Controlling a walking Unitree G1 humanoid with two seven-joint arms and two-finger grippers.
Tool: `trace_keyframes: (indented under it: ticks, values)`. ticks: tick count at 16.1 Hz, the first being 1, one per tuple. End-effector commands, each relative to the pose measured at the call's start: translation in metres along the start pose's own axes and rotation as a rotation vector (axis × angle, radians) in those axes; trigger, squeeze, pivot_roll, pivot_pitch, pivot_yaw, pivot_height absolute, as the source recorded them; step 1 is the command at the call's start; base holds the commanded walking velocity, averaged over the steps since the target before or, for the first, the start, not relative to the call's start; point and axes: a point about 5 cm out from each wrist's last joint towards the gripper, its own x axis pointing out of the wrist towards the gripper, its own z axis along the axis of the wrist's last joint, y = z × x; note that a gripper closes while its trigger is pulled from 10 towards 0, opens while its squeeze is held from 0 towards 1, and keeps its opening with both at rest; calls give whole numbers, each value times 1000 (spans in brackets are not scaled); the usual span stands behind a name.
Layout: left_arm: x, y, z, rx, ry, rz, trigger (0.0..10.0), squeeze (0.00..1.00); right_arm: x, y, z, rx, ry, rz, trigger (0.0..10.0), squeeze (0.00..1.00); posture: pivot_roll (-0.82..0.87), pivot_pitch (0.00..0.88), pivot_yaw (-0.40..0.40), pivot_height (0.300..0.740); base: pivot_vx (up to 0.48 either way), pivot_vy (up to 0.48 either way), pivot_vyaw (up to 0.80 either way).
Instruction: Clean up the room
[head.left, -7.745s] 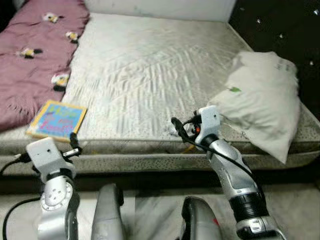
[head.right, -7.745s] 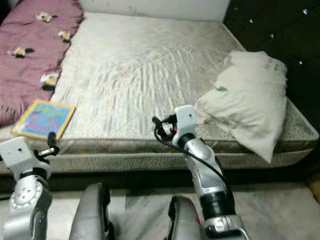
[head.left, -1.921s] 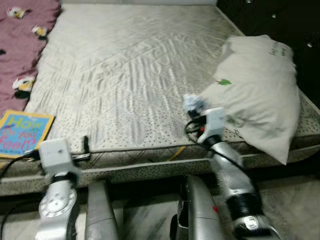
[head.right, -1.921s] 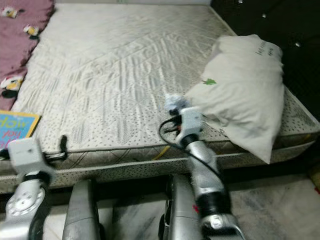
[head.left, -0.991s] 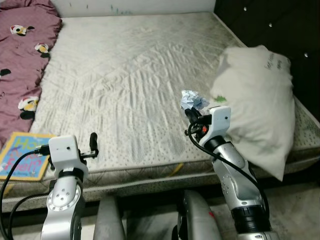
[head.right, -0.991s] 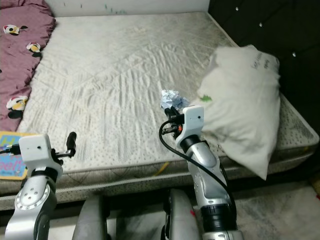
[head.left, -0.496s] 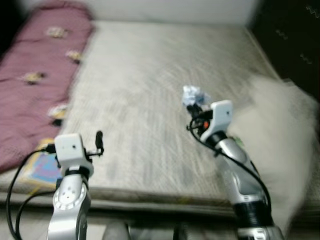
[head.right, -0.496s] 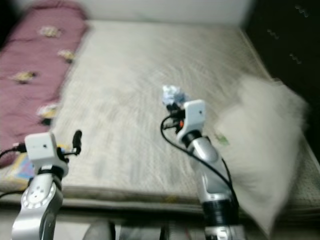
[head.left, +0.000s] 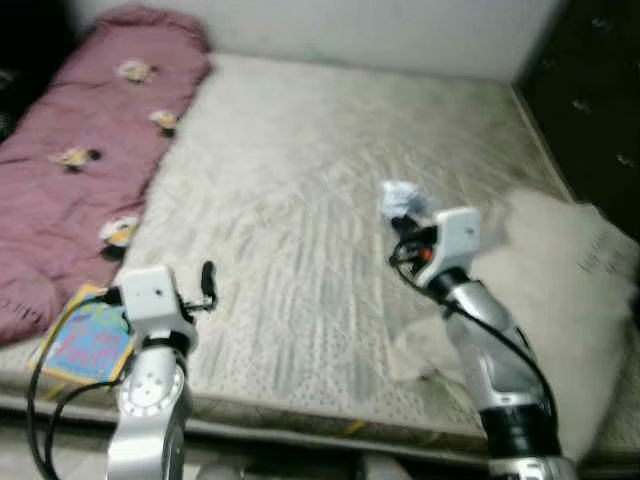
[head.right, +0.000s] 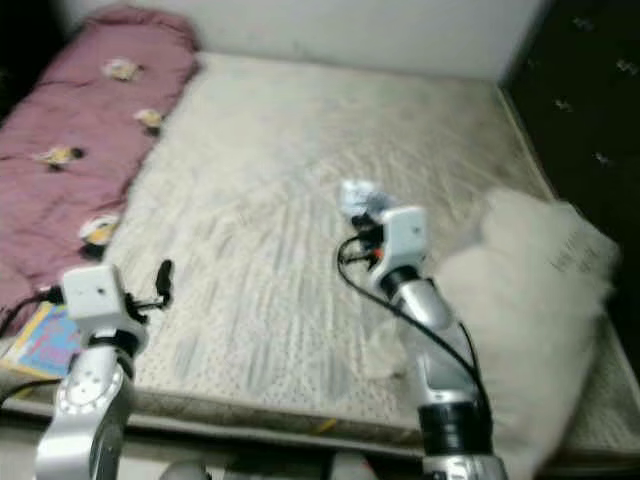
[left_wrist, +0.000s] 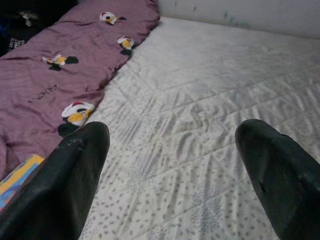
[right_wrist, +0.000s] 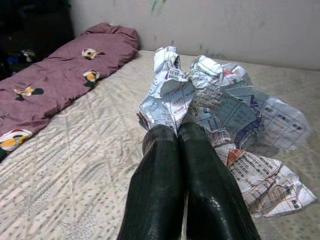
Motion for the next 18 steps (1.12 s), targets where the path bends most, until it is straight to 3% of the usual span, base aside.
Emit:
trace_keyframes:
  ticks: [1, 4, 14, 18]
  values:
    - [-2, 12, -2, 12, 9, 44, 10000, 0, 8, 16, 9, 1, -36, 62, 10000, 0, 27, 0, -57, 740, 0, 0, 0]
    - [-1, 12, -2, -2, 11, 51, 10000, 0, 9, 17, 8, -2, -27, 64, 10000, 0, 27, 0, -62, 740, 0, 0, 0]
    - [0, 10, -2, 1, 10, 36, 10000, 0, 12, 14, 5, -13, -4, 44, 10000, 0, 24, 0, -62, 740, 0, 480, 0]
    - [1, 9, -1, 1, 2, 33, 10000, 0, 14, 14, 4, -17, 7, 40, 10000, 0, 23, 0, -63, 740, 0, 480, -800]
